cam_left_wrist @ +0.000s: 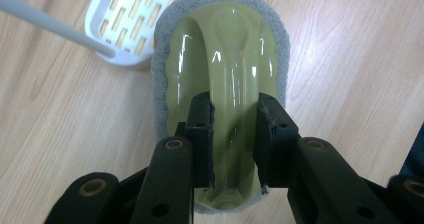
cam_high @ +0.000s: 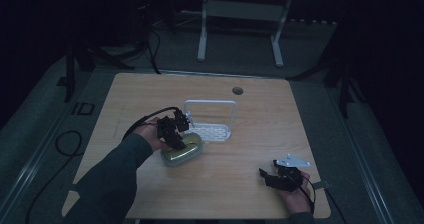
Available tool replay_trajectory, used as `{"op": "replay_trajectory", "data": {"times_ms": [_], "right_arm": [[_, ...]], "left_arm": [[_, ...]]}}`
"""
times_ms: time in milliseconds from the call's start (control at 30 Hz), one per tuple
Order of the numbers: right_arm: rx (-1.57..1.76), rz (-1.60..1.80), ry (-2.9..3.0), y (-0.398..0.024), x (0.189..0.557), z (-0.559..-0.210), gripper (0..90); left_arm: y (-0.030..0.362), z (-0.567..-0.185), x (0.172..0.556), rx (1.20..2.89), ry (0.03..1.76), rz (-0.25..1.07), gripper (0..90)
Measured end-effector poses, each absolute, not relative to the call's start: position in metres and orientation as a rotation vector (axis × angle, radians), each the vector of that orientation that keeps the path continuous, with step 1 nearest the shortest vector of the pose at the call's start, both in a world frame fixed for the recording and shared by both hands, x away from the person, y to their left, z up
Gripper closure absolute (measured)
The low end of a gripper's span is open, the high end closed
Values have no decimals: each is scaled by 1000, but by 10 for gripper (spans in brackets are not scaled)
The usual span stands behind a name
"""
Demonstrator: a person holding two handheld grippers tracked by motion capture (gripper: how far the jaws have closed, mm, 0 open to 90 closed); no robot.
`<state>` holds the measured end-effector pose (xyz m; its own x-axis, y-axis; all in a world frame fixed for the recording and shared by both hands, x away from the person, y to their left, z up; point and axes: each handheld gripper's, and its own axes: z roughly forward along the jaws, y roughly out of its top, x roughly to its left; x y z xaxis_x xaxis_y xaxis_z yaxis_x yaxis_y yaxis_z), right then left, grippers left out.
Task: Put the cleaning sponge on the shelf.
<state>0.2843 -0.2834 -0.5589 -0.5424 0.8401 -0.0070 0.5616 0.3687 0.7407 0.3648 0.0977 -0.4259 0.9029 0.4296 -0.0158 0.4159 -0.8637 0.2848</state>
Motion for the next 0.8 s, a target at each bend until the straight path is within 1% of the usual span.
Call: {"op": "replay_trajectory", "data": {"times_ms": [100,200,300,800], "right_arm": [[1222,992,2250,-283,284,-559,308],[1221,993,2251,-283,284,-559,308],[1221,992,2251,-283,284,-559,308],[1222,994,2250,-283,284,-559,307]], "left_arm": [[97,-425,368,2792,612,67,718],[97,-424,370,2797,543,52,718],[96,-424,372,2788,513,46,718],[99,-421,384,2801,451,62,718]]}}
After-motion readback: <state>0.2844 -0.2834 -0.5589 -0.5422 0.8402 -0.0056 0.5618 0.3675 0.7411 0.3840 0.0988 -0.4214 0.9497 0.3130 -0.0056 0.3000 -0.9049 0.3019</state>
